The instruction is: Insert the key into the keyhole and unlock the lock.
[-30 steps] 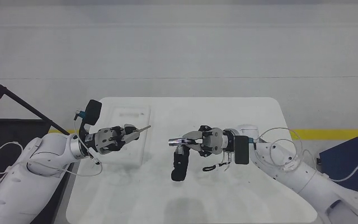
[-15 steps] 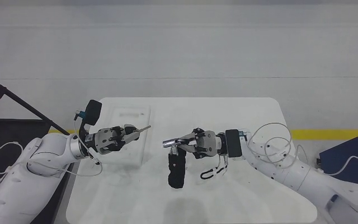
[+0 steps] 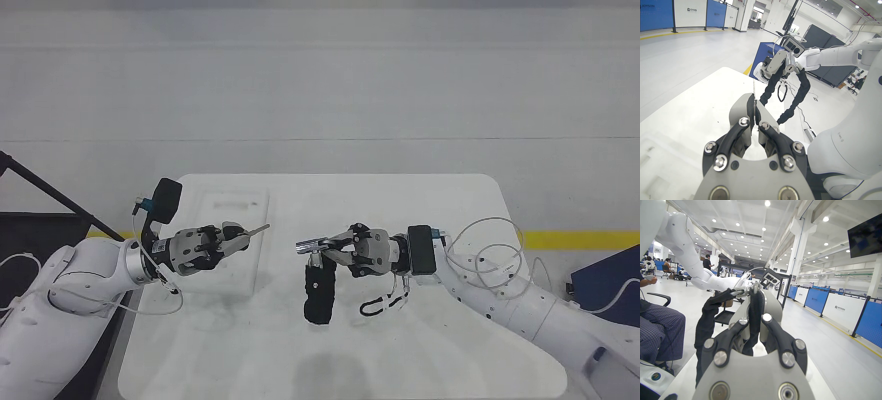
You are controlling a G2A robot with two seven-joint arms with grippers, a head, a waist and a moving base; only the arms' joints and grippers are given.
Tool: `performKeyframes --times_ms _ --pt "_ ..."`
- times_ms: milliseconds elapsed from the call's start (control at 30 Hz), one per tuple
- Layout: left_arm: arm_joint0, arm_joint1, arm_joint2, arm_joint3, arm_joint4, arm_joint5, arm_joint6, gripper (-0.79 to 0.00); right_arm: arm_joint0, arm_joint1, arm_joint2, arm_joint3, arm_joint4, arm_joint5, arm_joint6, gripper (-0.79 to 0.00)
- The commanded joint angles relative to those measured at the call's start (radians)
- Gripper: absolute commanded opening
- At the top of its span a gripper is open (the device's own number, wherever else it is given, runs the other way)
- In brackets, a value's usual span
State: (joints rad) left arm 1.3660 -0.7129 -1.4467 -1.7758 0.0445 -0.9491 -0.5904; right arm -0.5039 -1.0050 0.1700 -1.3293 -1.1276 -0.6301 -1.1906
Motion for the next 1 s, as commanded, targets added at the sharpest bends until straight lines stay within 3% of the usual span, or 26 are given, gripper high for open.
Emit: performKeyframes --times_ms 0,333,800,967 --pt "-0.002 -0.001 -0.002 -0.028 0.024 0.026 0.003 -0.785 0.0 0.0 0.0 0.0 0.0 0.0 0.0 -0.785" --pt "0.03 -0.001 -0.034 -0.136 0.125 0.07 -0.014 -0.785 0.0 0.0 0.0 0.0 0.0 0.0 0.0 -0.785" --pt "0.068 0.006 -0.083 -0.195 0.111 0.03 -0.04 -0.785 0.0 0.0 0.0 0.0 0.0 0.0 0.0 -0.785" --pt "0.086 0.008 -0.102 -0.209 0.113 0.015 -0.042 -0.785 -0.034 0.002 0.039 -0.009 0.017 0.001 0.066 -0.785"
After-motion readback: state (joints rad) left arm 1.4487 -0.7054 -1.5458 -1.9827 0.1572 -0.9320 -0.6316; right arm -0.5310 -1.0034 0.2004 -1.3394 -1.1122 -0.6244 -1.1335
